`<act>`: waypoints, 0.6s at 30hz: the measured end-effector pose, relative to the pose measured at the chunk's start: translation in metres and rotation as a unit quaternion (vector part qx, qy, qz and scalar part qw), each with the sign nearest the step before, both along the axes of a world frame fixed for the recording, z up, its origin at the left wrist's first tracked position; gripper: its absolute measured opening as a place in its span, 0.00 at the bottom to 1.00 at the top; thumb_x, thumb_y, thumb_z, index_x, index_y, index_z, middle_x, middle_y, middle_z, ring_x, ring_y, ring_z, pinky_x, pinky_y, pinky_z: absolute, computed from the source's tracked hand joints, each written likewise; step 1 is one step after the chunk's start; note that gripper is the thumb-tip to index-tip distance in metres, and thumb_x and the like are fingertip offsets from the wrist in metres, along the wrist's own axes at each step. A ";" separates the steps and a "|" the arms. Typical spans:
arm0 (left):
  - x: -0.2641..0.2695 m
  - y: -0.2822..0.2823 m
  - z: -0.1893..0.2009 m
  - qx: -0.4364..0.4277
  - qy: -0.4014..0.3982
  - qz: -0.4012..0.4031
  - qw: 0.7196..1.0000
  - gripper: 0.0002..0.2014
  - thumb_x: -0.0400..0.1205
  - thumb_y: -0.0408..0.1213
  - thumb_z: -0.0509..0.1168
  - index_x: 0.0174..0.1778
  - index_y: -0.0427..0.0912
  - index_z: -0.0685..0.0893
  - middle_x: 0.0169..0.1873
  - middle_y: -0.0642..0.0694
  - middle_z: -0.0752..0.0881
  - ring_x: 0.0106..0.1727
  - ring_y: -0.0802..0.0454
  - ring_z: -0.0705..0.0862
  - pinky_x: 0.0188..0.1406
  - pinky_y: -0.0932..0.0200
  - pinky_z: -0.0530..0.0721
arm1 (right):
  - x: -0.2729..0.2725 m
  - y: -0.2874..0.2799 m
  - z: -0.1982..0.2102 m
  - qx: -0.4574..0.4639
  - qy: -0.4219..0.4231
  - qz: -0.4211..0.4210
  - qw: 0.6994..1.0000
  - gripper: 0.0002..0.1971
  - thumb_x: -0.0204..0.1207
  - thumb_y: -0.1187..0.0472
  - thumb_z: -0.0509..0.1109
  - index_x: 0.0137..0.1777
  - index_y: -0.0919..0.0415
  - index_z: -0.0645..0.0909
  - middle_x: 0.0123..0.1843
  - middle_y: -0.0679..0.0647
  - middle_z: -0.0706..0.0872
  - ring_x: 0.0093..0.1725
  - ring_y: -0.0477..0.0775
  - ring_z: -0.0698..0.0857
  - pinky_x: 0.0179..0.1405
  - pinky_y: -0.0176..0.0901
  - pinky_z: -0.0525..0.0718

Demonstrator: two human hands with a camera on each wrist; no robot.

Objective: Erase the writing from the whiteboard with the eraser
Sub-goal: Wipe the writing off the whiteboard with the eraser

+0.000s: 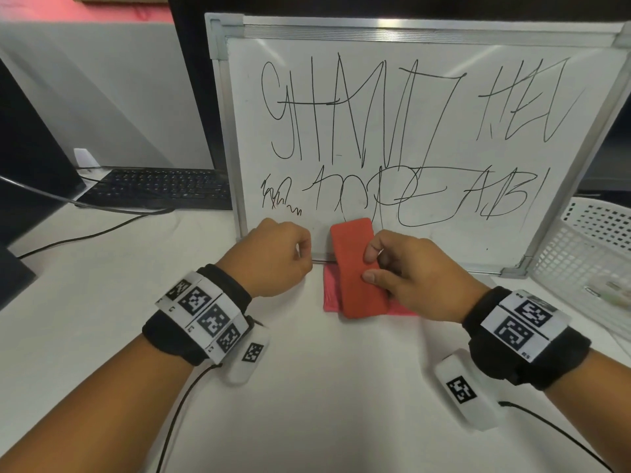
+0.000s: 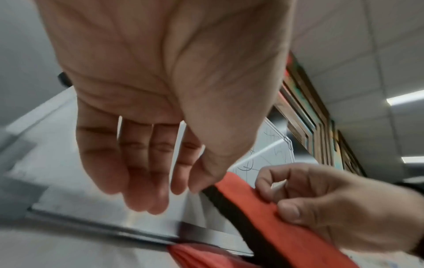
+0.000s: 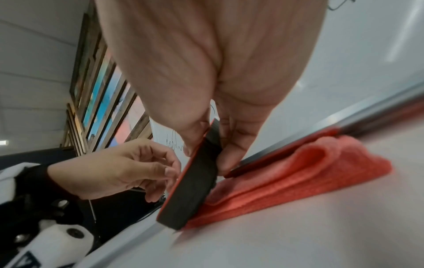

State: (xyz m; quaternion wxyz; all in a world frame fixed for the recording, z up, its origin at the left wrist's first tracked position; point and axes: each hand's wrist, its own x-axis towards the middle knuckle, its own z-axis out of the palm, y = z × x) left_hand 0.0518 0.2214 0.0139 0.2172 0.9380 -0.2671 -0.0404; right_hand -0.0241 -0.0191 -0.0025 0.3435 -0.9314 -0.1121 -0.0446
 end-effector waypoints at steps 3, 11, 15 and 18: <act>0.000 -0.002 0.000 0.029 -0.004 -0.011 0.999 0.05 0.81 0.44 0.65 0.39 0.55 0.82 0.36 0.51 0.86 0.42 0.50 0.87 0.49 0.45 0.89 | 0.000 0.001 -0.002 -0.002 0.018 -0.005 1.000 0.08 0.79 0.59 0.77 0.49 0.50 0.79 0.34 0.48 0.83 0.27 0.42 0.78 0.31 0.32 0.77; 0.001 -0.001 0.000 0.035 0.006 -0.020 0.999 0.03 0.81 0.45 0.66 0.41 0.55 0.83 0.36 0.51 0.87 0.42 0.52 0.87 0.50 0.46 0.89 | -0.005 0.002 -0.005 0.052 -0.005 -0.022 0.998 0.07 0.80 0.59 0.76 0.50 0.51 0.80 0.35 0.51 0.87 0.33 0.53 0.85 0.36 0.48 0.87; 0.001 -0.001 -0.002 0.027 0.013 -0.022 0.999 0.03 0.81 0.44 0.67 0.42 0.53 0.84 0.35 0.52 0.88 0.42 0.53 0.87 0.50 0.48 0.89 | -0.002 -0.001 -0.004 0.012 0.028 -0.018 0.999 0.08 0.79 0.58 0.77 0.49 0.49 0.79 0.36 0.49 0.86 0.28 0.42 0.81 0.34 0.41 0.81; -0.001 0.000 -0.003 0.024 0.024 -0.026 0.999 0.03 0.81 0.43 0.66 0.44 0.53 0.85 0.35 0.51 0.89 0.43 0.56 0.85 0.51 0.49 0.87 | -0.003 -0.002 0.000 0.014 0.021 -0.013 1.000 0.08 0.79 0.58 0.77 0.49 0.50 0.79 0.36 0.49 0.86 0.27 0.41 0.78 0.33 0.39 0.78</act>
